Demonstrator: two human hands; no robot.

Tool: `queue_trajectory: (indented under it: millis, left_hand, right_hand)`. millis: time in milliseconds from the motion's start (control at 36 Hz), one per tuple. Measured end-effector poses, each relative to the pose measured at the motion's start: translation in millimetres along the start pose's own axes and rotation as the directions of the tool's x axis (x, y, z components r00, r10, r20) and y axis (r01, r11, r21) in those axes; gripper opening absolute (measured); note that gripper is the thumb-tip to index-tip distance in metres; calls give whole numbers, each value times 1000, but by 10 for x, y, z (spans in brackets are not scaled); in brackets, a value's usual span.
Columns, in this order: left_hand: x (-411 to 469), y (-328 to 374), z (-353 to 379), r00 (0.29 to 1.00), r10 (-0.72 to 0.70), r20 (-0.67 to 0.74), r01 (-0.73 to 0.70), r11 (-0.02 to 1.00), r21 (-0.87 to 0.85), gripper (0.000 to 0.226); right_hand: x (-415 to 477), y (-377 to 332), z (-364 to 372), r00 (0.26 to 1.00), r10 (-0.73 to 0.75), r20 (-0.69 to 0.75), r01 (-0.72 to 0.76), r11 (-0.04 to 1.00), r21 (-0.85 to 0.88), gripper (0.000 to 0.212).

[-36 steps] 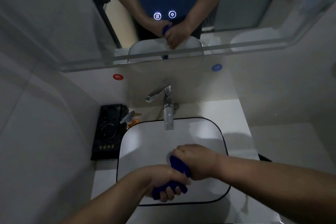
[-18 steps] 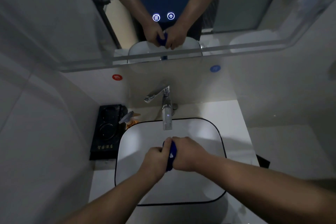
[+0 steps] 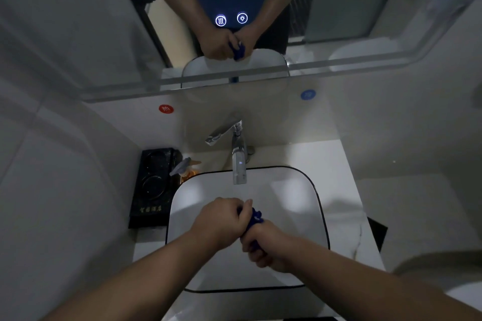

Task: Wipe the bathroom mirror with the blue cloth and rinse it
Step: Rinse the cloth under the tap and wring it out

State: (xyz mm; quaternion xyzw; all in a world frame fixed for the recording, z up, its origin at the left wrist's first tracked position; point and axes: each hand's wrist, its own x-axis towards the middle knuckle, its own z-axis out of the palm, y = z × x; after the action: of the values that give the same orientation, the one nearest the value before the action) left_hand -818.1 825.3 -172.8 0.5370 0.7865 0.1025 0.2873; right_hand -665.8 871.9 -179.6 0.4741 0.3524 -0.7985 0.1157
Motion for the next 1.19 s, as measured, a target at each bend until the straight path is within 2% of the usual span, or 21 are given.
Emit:
queue_trajectory:
  millis: [139, 222, 306, 361, 417, 444, 528, 556, 583, 639, 667, 722, 778, 861, 944, 1000, 1028, 1139, 1194]
  left_hand:
    - [24, 116, -124, 1000, 5, -21, -4, 999, 45, 41]
    - [11, 160, -207, 996, -4, 92, 3, 1000, 9, 40]
    - [-5, 162, -260, 948, 21, 317, -21, 1000, -2, 61]
    - [-62, 128, -210, 936, 24, 352, -14, 999, -32, 59]
    - [-148, 74, -91, 946, -31, 324, 84, 985, -151, 53]
    - [-181, 48, -27, 948, -78, 308, 155, 959, -236, 50]
    - [-198, 54, 91, 927, -220, 303, 339, 836, -432, 47]
    - [-186, 73, 98, 912, -262, 314, 390, 791, -471, 49]
    - [-176, 89, 91, 893, -302, 335, 439, 748, -497, 52]
    - [-161, 116, 68, 848, -362, 386, 523, 690, -500, 58]
    - [-166, 135, 58, 833, -371, 410, 543, 688, -481, 59]
    - [-169, 158, 67, 847, -348, 402, 511, 740, -437, 50]
    - [-192, 160, 77, 885, -303, 353, 445, 775, -448, 41]
    - [-221, 115, 55, 924, -228, 306, 353, 813, -463, 42]
    - [-243, 63, 9, 943, -186, 276, 286, 875, -390, 55]
    - [-236, 47, -6, 962, -187, 201, 243, 919, -310, 65]
    - [-225, 46, -17, 969, -189, 159, 227, 936, -270, 68]
    - [-130, -4, -44, 982, -182, 59, 189, 970, -154, 62]
    - [-80, -62, -66, 985, -168, 42, 172, 977, -129, 56]
  right_hand:
    - [-2, -45, -44, 999, -12, 31, 10, 999, 41, 35]
    - [-10, -46, -111, 997, 4, 82, -6, 1000, 25, 29]
    - [-30, 6, -182, 992, 29, 126, -15, 994, -112, 23]
    - [-37, -19, -209, 996, -9, 84, 35, 949, -315, 22]
    - [3, -59, -218, 992, -124, 23, 116, 827, -551, 30]
    - [40, -62, -230, 984, -180, 13, 145, 748, -648, 42]
    - [88, -1, -243, 923, -367, -117, 102, 525, -845, 103]
    - [93, 39, -242, 870, -472, -143, 92, 439, -894, 110]
    - [104, 88, -236, 812, -571, -120, 95, 331, -939, 112]
    - [158, 191, -208, 714, -700, 20, 135, 109, -985, 107]
    - [162, 211, -188, 692, -719, 72, 162, 56, -985, 102]
    - [156, 185, -204, 702, -707, 85, 233, 116, -966, 80]
    - [125, 106, -237, 744, -661, 97, 295, 195, -935, 63]
    - [61, -31, -242, 785, -604, 135, 354, 258, -899, 65]
    - [15, -143, -135, 833, -536, 139, 312, 247, -917, 51]
    - [25, -192, -51, 848, -513, 136, 275, 205, -939, 36]
    - [41, -205, -15, 850, -511, 126, 269, 216, -939, 32]
    - [49, -249, 147, 865, -502, 8, 242, 403, -883, 21]
    - [37, -244, 236, 894, -442, -72, 191, 523, -831, 15]
